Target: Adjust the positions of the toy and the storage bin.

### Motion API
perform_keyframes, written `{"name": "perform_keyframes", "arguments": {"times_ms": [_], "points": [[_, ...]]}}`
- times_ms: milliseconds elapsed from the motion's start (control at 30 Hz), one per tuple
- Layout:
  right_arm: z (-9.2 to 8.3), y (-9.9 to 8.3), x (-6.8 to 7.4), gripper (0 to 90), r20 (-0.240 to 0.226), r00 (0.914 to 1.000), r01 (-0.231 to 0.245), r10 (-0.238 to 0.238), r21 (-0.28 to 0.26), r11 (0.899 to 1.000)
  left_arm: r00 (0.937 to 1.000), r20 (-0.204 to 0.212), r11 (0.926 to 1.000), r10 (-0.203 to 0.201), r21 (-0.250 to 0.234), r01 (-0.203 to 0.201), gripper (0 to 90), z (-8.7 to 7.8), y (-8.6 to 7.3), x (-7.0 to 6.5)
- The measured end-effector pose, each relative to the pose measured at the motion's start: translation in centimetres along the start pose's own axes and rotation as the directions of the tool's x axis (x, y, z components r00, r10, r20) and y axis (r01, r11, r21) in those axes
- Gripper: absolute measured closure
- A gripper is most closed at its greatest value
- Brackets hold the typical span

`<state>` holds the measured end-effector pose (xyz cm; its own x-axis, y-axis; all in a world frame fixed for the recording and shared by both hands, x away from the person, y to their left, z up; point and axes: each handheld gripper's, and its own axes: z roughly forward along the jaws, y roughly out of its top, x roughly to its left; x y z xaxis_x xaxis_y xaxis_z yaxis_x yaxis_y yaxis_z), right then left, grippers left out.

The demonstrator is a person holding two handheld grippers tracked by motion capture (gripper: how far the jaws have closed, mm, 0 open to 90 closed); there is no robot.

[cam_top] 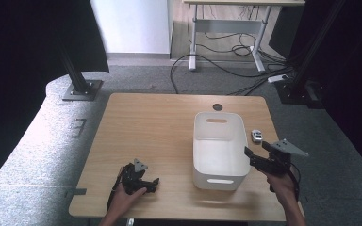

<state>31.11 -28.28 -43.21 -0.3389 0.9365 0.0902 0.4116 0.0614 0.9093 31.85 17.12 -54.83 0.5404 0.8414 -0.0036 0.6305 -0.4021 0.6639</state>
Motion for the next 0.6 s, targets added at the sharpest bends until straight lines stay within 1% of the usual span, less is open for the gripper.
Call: {"name": "perform_keyframes", "arguments": {"times_ms": [67, 233, 267, 300, 367, 400, 533, 600], "points": [[0.2, 0.0, 0.1, 24.2, 0.0, 1.0, 0.004, -0.004, 0.002, 1.0, 1.0, 0.0, 1.0, 0.0, 0.0, 0.0, 2.1, 0.0, 0.0, 0.0], [1.6, 0.0, 0.1, 27.3, -0.001, 1.0, 0.01, -0.01, 0.014, 1.0, 1.0, 0.0, 1.0, -0.001, -0.001, 0.001, 2.1, 0.0, 0.0, 0.0], [1.6, 0.0, 0.1, 27.3, -0.001, 1.0, 0.01, -0.01, 0.014, 1.0, 1.0, 0.0, 1.0, -0.001, -0.001, 0.001, 2.1, 0.0, 0.0, 0.0], [2.1, -0.1, 0.1, 28.3, -0.001, 0.9999, 0.013, -0.013, 0.022, 1.0, 1.0, 0.0, 1.0, -0.001, 0.0, 0.001, 2.1, 0.0, 0.0, 0.0], [2.3, -0.2, 0.1, 28.9, 0.0, 0.9999, 0.015, -0.015, 0.027, 1.0, 1.0, 0.0, 1.0, 0.0, 0.0, 0.0, 2.1, 0.0, 0.0, 0.0], [2.7, -0.4, 0.1, 31.2, 0.002, 0.9998, 0.017, -0.017, 0.039, 0.999, 1.0, -0.001, 1.0, 0.0, 0.0, 0.0, 2.1, 0.0, 0.0, 0.0], [3.4, -1.0, 0.3, 37.2, 0.003, 0.9997, 0.024, -0.024, 0.066, 0.998, 1.0, 0.0, 1.0, 0.0, 0.0, 0.0, 2.1, 0.0, 0.0, 0.0], [3.5, -1.1, 0.2, 39.2, -0.001, 1.0, 0.007, -0.007, 0.07, 0.998, 1.0, -0.001, 1.0, 0.0, 0.0, 0.0, 2.1, 0.0, 0.0, 0.0]]}}
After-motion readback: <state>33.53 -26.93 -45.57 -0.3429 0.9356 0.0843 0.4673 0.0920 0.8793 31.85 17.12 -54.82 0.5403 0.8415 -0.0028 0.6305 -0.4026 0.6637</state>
